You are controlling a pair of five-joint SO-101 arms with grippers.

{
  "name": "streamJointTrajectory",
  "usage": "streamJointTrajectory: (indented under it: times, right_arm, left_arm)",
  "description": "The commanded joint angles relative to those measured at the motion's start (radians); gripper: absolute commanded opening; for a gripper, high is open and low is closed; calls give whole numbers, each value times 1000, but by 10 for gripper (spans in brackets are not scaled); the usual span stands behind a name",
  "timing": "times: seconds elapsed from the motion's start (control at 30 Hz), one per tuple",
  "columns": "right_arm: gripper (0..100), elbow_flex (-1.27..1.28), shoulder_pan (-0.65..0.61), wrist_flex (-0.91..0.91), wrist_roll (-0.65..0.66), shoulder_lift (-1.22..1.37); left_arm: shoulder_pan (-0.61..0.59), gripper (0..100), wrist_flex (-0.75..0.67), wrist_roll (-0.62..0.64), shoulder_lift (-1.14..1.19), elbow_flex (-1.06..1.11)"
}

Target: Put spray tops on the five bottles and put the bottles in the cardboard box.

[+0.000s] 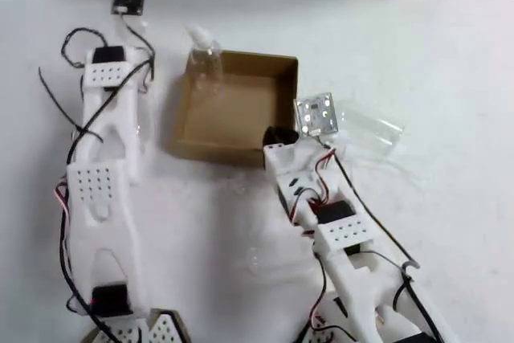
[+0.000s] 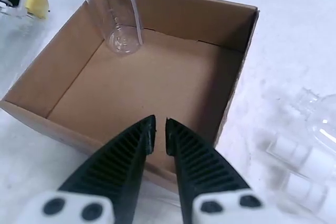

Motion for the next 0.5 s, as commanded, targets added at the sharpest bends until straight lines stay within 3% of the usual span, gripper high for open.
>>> streamJointTrajectory:
  times: [0.0,0.1,0.23,0.47]
  right_arm:
    - [15,-49,-4,-1,2,-1]
    - [15,-49,-4,-1,2,-1]
    - [15,-49,-4,-1,2,-1]
    - [15,-49,-4,-1,2,-1]
  left_arm:
    - [-47,39,169,-12,90,-345]
    - [-74,41,275,-17,171,-512]
    - [-116,39,394,-172,278,-724]
    - [-186,38,516,-278,302,-727]
